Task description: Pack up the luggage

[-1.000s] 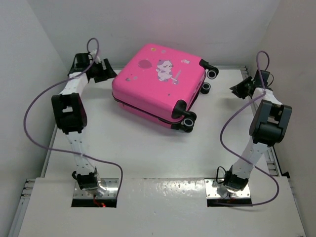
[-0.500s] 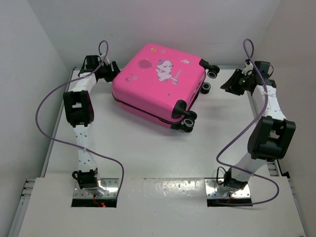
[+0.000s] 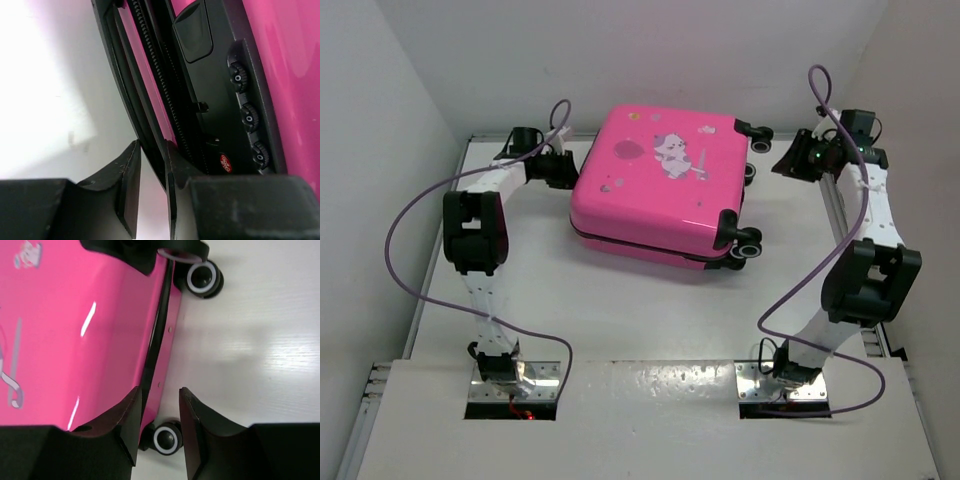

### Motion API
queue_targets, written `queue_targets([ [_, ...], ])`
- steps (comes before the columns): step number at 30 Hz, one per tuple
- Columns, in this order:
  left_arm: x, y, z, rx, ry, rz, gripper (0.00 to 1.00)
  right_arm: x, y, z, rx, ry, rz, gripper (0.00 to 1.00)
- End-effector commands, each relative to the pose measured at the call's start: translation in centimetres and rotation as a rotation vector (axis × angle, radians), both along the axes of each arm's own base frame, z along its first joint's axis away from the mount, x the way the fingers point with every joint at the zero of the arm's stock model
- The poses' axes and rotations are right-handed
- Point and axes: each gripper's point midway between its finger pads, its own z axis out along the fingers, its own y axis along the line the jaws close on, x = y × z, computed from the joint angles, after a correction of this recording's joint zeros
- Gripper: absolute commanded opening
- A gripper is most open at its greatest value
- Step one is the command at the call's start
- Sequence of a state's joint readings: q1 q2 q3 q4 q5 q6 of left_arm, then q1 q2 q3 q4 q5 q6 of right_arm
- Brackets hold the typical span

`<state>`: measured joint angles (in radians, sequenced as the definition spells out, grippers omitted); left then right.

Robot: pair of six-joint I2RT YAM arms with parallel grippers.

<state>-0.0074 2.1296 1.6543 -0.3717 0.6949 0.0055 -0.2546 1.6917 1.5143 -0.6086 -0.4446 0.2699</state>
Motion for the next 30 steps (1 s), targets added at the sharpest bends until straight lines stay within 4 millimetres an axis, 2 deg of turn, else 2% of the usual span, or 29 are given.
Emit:
queue_targets([
  [1, -6.5, -3.7, -5.1, -0.018, 0.258, -0.111, 0.25, 0.9, -1.0, 2.1, -0.05, -0.059, 0.012, 0.36],
  [3, -6.3, -3.3, -5.5, -0.035, 0.287, -0.073, 0.26, 1.0, -0.9, 2.2, -0.054, -0.057, 0.018, 0.36],
  [4, -6.0, -2.8, -6.0, -0.031, 0.297, -0.049, 0.3, 1.2, -0.8, 2.4, -0.061, -0.065, 0.022, 0.36],
  [9, -5.0, -2.5, -6.7, -0.024, 0.296, -0.003, 0.36, 1.1, -0.2, 3.0, -0.087, -0.073, 0.069, 0.36],
  [11, -4.8, -2.4, -7.7, 0.009, 0.319, 0.043, 0.39, 1.2, 0.3, 3.6, -0.103, -0.085, 0.101, 0.36],
  [16, -4.3, -2.5, -9.4, 0.087, 0.351, 0.115, 0.4, 1.2, 1.8, 5.6, -0.129, -0.134, 0.164, 0.36],
  [17, -3.8, -2.0, -9.7, 0.139, 0.337, 0.156, 0.38, 0.6, 2.2, 5.7, -0.139, -0.14, 0.177, 0.36],
  [18, -3.9, -2.2, -10.3, 0.164, 0.347, 0.169, 0.38, 0.4, 2.3, 5.6, -0.14, -0.141, 0.178, 0.36],
  [19, -3.9, -2.2, -10.5, 0.187, 0.342, 0.177, 0.36, 0.1, 2.2, 6.5, -0.155, -0.174, 0.177, 0.36],
  [20, -3.1, -2.3, -10.2, 0.243, 0.306, 0.2, 0.35, -0.7, 2.4, 5.7, -0.167, -0.168, 0.178, 0.36],
  [21, -2.5, -2.4, -10.4, 0.284, 0.286, 0.215, 0.35, -1.4, 2.5, 6.0, -0.187, -0.191, 0.179, 0.35],
  [22, -2.8, -2.4, -10.5, 0.288, 0.299, 0.214, 0.35, -1.4, 2.3, 6.0, -0.199, -0.192, 0.18, 0.35],
  [23, -2.2, -2.3, -10.6, 0.32, 0.289, 0.229, 0.34, -2.2, 2.2, 4.8, -0.235, -0.169, 0.188, 0.34],
  [24, -1.8, -2.8, -10.5, 0.327, 0.276, 0.225, 0.32, -2.8, 2.4, 4.9, -0.235, -0.171, 0.191, 0.34],
  [25, -1.8, -2.6, -10.8, 0.342, 0.291, 0.23, 0.32, -3.4, 2.4, 3.7, -0.235, -0.139, 0.192, 0.34],
  [26, -0.8, -3.1, -10.2, 0.344, 0.269, 0.229, 0.31, -4.2, 2.4, 3.1, -0.236, -0.119, 0.188, 0.34],
  [27, -0.9, -3.1, -11.4, 0.354, 0.298, 0.225, 0.29, -4.5, 2.2, 2.5, -0.237, -0.101, 0.175, 0.33],
  [28, -1.3, -3.0, -11.8, 0.364, 0.327, 0.221, 0.27, -4.9, 2.2, 1.6, -0.233, -0.08, 0.17, 0.33],
  [29, -1.4, -3.4, -12.0, 0.351, 0.341, 0.207, 0.23, -4.7, 2.2, 1.7, -0.229, -0.091, 0.156, 0.33],
  [30, -1.6, -3.4, -12.2, 0.35, 0.357, 0.212, 0.14, -5.1, 2.0, 0.9, -0.219, -0.074, 0.136, 0.33],
])
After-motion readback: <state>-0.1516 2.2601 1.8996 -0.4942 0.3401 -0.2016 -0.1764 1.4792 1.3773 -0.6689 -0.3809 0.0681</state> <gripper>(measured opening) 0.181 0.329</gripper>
